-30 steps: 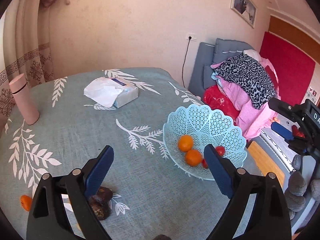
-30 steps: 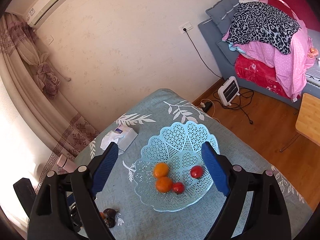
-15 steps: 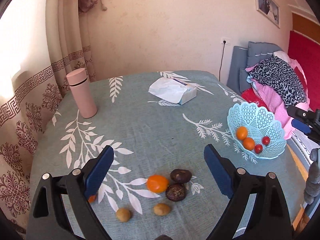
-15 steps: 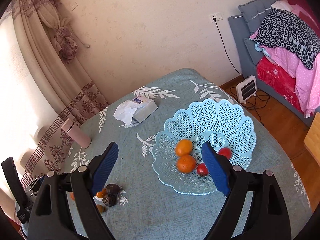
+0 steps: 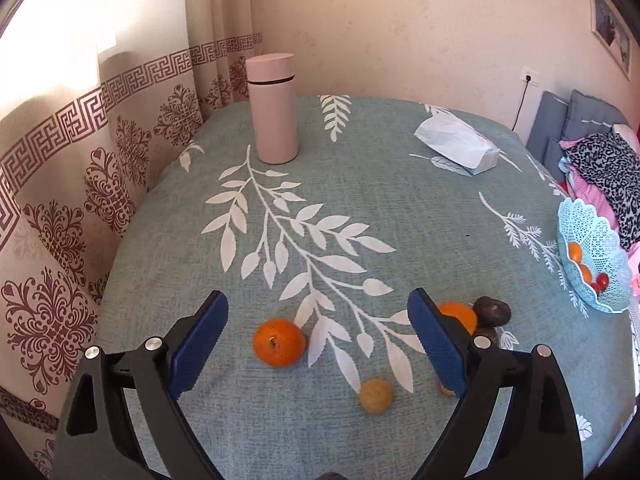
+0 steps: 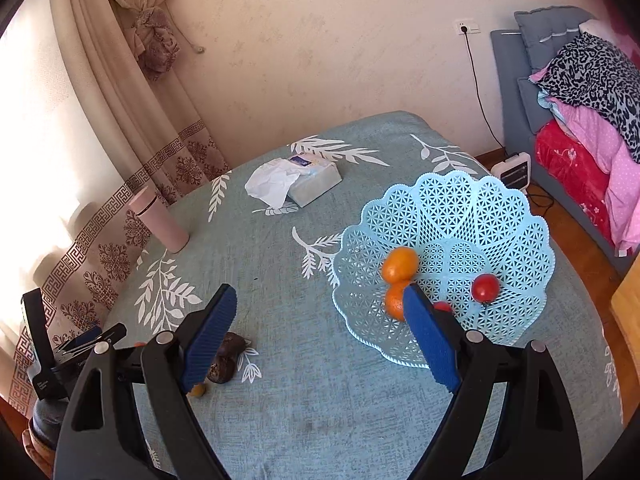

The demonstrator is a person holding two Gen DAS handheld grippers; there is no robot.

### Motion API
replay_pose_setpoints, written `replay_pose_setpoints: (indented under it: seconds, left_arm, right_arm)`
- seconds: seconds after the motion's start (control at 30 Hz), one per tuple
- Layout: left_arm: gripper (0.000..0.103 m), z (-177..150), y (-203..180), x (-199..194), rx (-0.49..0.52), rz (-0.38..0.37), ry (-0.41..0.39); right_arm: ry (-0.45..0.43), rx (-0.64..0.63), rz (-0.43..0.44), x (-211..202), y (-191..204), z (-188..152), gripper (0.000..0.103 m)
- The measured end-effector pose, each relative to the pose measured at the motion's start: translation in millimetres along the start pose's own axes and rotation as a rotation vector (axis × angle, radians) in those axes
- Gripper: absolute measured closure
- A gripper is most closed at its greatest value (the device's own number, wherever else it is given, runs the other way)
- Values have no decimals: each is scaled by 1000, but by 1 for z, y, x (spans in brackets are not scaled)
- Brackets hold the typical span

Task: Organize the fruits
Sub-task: 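Grasp the large orange with the left tool while the right tool moves toward the dark fruits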

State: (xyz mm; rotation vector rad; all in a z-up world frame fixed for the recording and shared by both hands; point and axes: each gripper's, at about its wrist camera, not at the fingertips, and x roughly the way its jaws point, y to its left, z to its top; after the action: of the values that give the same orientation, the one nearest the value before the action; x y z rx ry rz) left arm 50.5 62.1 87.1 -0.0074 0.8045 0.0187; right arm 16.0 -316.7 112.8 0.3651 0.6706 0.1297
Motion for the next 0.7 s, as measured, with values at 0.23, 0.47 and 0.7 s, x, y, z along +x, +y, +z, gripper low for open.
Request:
replay_pose_setpoints:
  seconds: [0.23, 0.47, 0.7]
  left_arm:
    - [37, -18, 24, 39, -90, 22, 121]
    - [58, -34, 27, 58, -126, 8, 177]
    - [63, -39, 29, 50, -147, -16, 150]
  right_arm:
    - [31, -10, -2, 10, 2, -5, 17]
    - [71, -35, -2, 24, 10, -14, 17]
    - [152, -38, 38, 44, 20, -28, 17]
